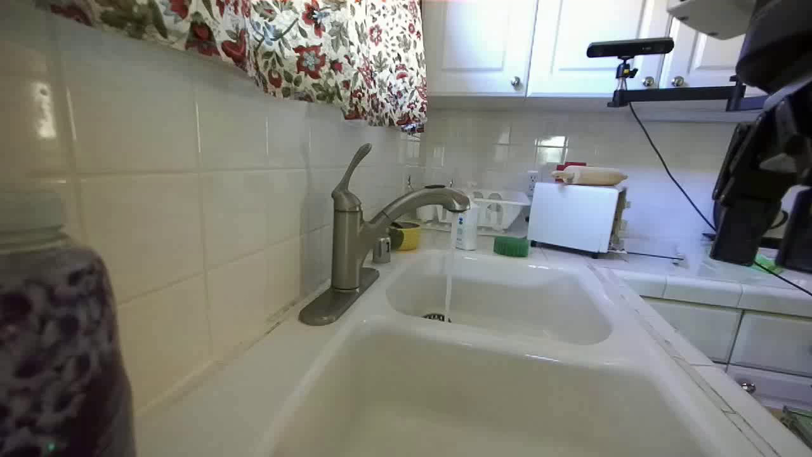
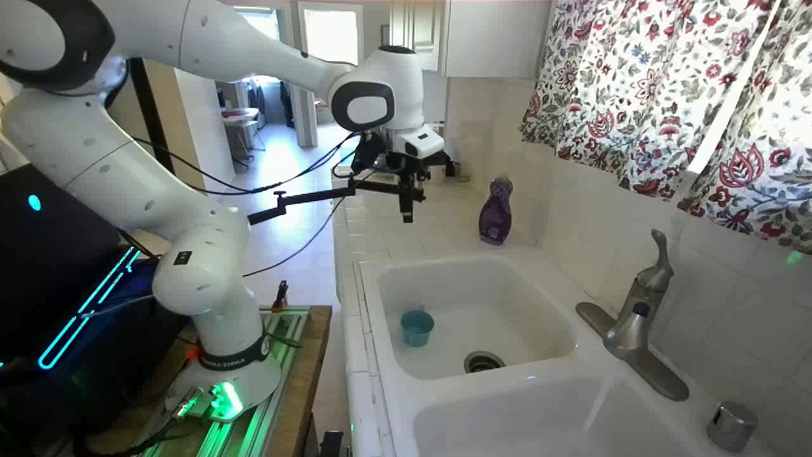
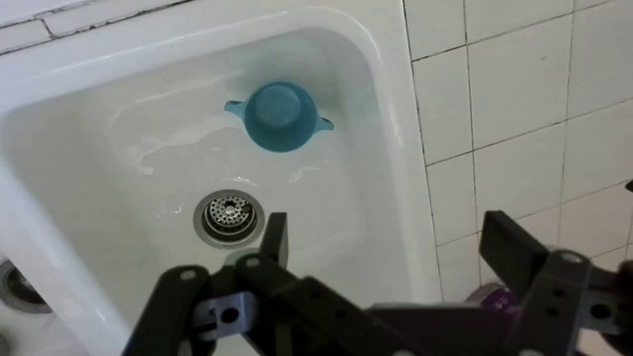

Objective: Close the tap

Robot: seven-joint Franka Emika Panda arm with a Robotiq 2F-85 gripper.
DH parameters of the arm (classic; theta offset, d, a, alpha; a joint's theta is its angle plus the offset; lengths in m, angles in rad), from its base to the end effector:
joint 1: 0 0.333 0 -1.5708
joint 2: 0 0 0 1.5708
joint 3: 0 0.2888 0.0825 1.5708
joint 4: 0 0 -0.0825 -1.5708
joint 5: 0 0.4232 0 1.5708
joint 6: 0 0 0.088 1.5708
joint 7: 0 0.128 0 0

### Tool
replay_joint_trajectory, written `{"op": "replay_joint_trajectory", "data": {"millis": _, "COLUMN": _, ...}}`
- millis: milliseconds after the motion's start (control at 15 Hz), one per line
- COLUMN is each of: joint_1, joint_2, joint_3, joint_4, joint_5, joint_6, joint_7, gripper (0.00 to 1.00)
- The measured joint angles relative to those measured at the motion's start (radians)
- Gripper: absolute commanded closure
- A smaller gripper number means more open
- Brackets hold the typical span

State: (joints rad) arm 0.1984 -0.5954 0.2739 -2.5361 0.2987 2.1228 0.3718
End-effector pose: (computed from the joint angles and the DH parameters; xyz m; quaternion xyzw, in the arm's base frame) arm 0.3899 0.2132 0.4233 -0.9941 0.0336 -0.0571 0.0863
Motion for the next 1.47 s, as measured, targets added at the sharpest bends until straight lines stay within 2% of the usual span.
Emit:
{"op": "replay_joint_trajectory", "data": {"millis": 533, "joint_1": -0.01, "joint_2": 0.004, "joint_3": 0.002, "joint_4": 0.001, "joint_5": -0.008, "joint_6": 0.001, "joint_7": 0.019, "gripper": 0.0}}
{"op": "replay_joint_trajectory", "data": {"millis": 667, "joint_1": -0.053, "joint_2": 0.022, "joint_3": 0.014, "joint_4": 0.009, "joint_5": -0.046, "joint_6": 0.016, "joint_7": 0.087, "gripper": 0.0}}
{"op": "replay_joint_trajectory", "data": {"millis": 867, "joint_1": -0.154, "joint_2": 0.089, "joint_3": 0.033, "joint_4": 0.059, "joint_5": -0.144, "joint_6": 0.072, "joint_7": 0.206, "gripper": 0.0}}
{"op": "replay_joint_trajectory", "data": {"millis": 1000, "joint_1": -0.214, "joint_2": 0.147, "joint_3": 0.037, "joint_4": 0.115, "joint_5": -0.208, "joint_6": 0.112, "joint_7": 0.291, "gripper": 0.28}}
{"op": "replay_joint_trajectory", "data": {"millis": 1200, "joint_1": -0.277, "joint_2": 0.239, "joint_3": 0.041, "joint_4": 0.216, "joint_5": -0.311, "joint_6": 0.175, "joint_7": 0.448, "gripper": 0.5}}
{"op": "replay_joint_trajectory", "data": {"millis": 1467, "joint_1": -0.32, "joint_2": 0.356, "joint_3": 0.039, "joint_4": 0.336, "joint_5": -0.49, "joint_6": 0.25, "joint_7": 0.709, "gripper": 0.78}}
